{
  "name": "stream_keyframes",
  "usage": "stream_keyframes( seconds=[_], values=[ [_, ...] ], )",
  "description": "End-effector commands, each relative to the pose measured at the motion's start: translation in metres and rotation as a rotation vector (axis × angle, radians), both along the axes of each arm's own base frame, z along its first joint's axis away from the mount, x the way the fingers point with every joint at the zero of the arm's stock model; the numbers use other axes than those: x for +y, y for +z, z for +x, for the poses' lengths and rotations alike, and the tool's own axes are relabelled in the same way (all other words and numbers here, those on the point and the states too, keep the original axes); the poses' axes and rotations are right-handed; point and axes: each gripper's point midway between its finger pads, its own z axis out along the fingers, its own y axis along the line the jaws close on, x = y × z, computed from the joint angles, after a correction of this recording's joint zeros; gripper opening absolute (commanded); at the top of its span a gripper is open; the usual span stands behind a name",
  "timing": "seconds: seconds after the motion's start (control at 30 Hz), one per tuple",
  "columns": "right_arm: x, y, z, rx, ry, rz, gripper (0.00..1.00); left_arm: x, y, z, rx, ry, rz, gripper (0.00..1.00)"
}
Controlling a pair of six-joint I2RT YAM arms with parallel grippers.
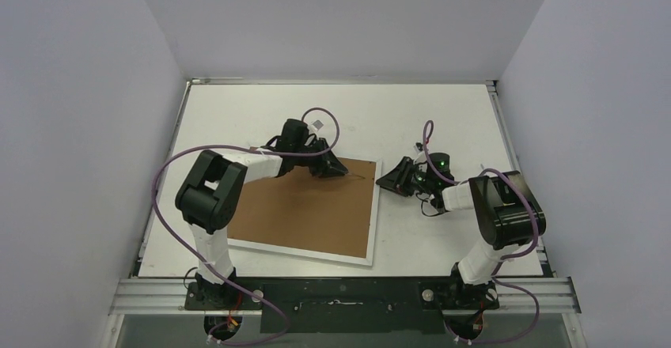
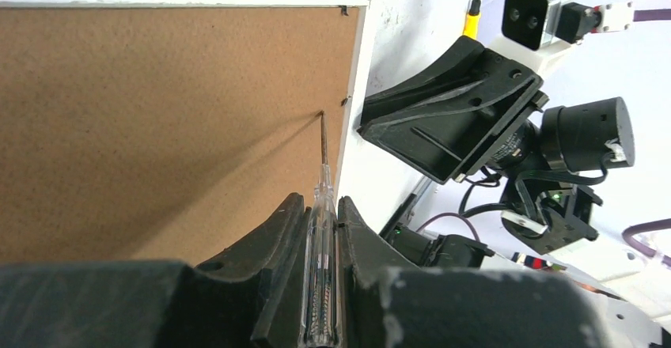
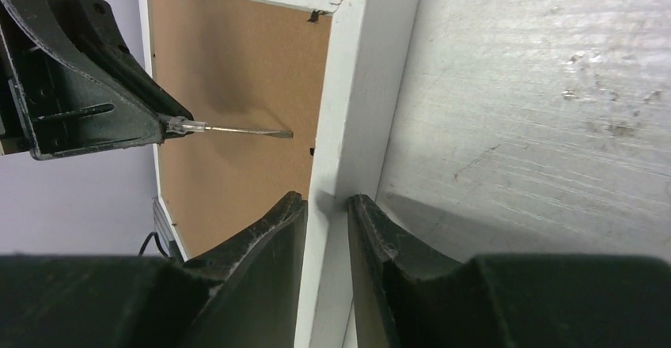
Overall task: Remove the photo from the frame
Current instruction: Release the photo frame item from the photo frame.
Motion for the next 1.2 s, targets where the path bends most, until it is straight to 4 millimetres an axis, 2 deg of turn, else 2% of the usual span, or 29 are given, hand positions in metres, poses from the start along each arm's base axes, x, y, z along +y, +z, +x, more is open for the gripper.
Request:
stream_keyframes(
  seconds=[0.0,0.3,0.7,1.17],
  values=[
    [0.004,0.02,0.021,-0.099,0.003,0.037,0.25,-0.008,0.008,0.009,0.024,-0.004,-0.038,0.0],
    [0.005,0.015,0.023,-0.084,0.002,0.037,0.17,-0.012,-0.002,0.01,0.078,0.007,-0.055,0.0],
    [0.006,0.01,0.024,-0.063,0.007,0.044,0.11,-0.018,0.0,0.013,0.082,-0.005,-0.069,0.0],
    [0.009,0.01,0.022,-0.063,0.022,0.045,0.11,-0.023,-0.007,0.013,0.101,-0.003,-0.088,0.0]
  ],
)
